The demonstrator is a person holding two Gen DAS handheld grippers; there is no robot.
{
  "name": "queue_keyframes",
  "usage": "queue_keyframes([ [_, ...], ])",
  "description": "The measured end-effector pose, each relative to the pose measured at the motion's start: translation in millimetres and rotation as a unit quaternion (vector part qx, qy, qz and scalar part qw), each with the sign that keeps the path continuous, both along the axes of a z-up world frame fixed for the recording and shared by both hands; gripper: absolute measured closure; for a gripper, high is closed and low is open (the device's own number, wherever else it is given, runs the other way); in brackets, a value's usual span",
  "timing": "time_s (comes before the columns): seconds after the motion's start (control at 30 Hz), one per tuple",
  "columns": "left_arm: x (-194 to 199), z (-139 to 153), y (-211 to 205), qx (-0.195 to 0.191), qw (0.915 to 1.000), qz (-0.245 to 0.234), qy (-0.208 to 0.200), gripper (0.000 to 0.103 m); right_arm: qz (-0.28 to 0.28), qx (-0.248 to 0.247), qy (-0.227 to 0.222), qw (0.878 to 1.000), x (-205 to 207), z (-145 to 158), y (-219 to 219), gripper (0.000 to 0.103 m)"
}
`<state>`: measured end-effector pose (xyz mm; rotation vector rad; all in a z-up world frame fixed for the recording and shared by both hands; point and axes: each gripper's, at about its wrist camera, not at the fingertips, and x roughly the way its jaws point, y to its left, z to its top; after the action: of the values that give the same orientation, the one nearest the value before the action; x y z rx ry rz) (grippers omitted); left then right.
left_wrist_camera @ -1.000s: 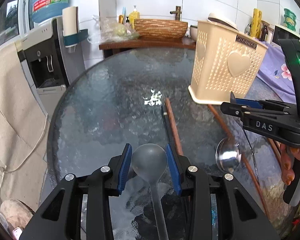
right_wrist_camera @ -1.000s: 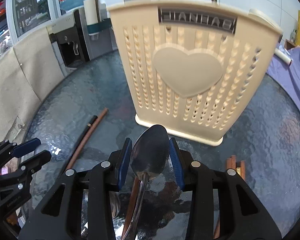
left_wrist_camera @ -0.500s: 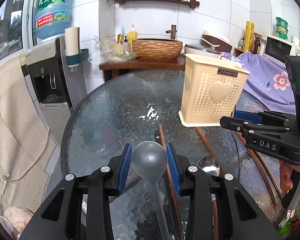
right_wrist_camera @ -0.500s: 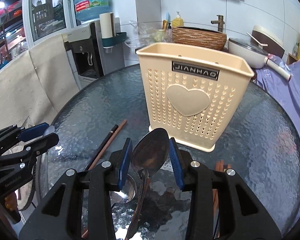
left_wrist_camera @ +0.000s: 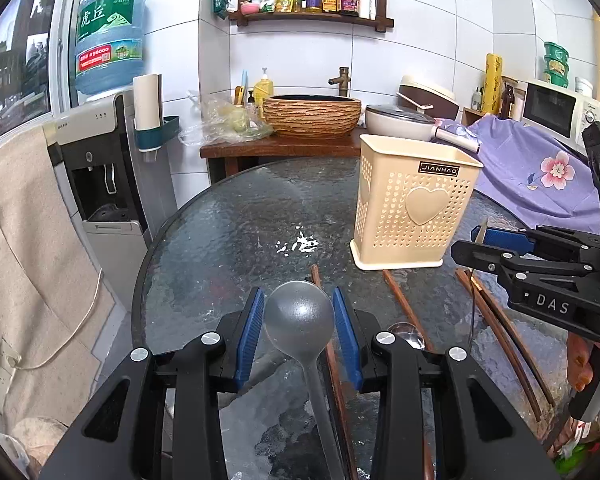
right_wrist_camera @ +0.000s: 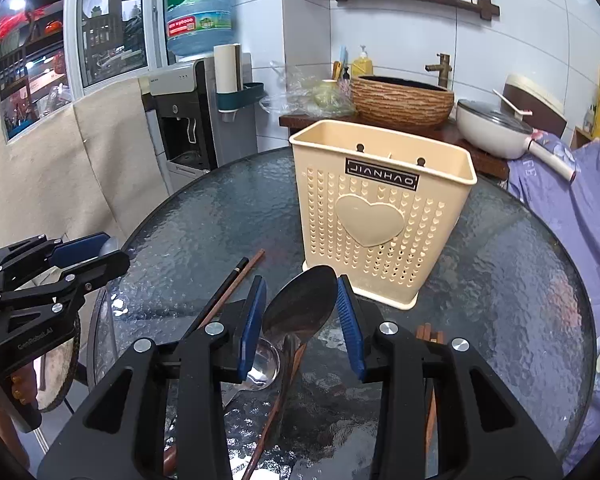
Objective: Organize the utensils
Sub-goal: 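Lift both spoons and carry them over the cream utensil holder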
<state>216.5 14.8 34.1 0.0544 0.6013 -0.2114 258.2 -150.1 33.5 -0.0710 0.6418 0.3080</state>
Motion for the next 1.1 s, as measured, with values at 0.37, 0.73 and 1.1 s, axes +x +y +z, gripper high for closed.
queue_keyframes([
  [0.37,-0.5,3.7,-2.5,-0.001,1.0,-0.004,-0.005,0.068,0.002,-0.001,-0.008,1.0,-5.7,1.3,-1.0,0.067],
  [0.73,-1.9,9.5,-5.2,0.001,0.9999,-0.008,-0.015,0.068,0.004,0.002,-0.008,1.0,-7.1,2.3,0.2,0.067],
  [1.1,-3.4,24.7,-5.0,-0.008,0.9993,-0.015,-0.034,0.068,0.012,0.015,-0.018,1.0,-13.7,15.6,-3.6,0.067],
])
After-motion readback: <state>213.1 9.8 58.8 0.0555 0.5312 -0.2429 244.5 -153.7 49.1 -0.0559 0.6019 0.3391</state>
